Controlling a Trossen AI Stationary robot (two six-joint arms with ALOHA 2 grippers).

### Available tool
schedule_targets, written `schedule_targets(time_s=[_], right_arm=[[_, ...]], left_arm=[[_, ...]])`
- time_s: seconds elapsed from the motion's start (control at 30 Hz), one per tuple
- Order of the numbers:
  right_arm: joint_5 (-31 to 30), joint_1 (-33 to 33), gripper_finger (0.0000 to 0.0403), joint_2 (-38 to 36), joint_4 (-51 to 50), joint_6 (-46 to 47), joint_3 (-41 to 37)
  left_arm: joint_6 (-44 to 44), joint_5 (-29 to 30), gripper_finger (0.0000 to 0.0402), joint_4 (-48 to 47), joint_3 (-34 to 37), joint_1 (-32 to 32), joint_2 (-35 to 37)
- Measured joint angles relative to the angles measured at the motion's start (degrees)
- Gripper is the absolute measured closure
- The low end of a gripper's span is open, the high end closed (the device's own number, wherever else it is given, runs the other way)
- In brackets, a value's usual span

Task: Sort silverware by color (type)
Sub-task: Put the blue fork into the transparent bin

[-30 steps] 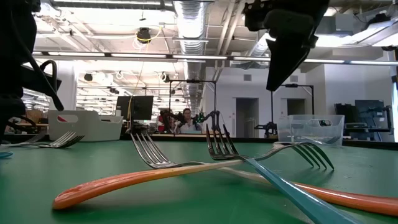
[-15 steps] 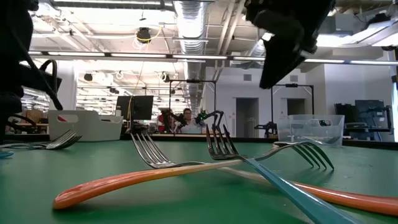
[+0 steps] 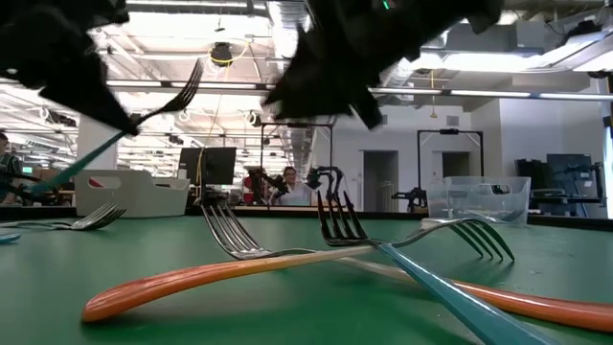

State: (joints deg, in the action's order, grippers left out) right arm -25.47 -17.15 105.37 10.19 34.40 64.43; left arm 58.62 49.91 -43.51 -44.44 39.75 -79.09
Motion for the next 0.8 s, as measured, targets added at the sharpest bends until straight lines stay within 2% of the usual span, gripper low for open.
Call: schedule_targets(time_s=[0.2,0.33,0.57,0.8], right_arm=[[-0.05,0.18,0.0253,-0.01,14.53,-4.58,-0.06],[-0.03,1.18,0.0218,-0.01,16.56,-6.14,-0.06],[0.91,1.58,0.0158,-0.01,19.49,-16.06,-0.08],[1.54,1.46,0.0157,-0.03,22.55,-18.42,-0.08]], left_arm=[[-11.83,9.86,0.0399,9.16,0.52,0.06,-0.97],[-16.45,13.65,0.0399,11.73,0.52,-0.36,-1.72],[-24.95,14.52,0.0399,19.24,0.52,-2.60,-1.72],[-34.07,12.83,0.0398,33.00,0.52,-5.57,-1.69]])
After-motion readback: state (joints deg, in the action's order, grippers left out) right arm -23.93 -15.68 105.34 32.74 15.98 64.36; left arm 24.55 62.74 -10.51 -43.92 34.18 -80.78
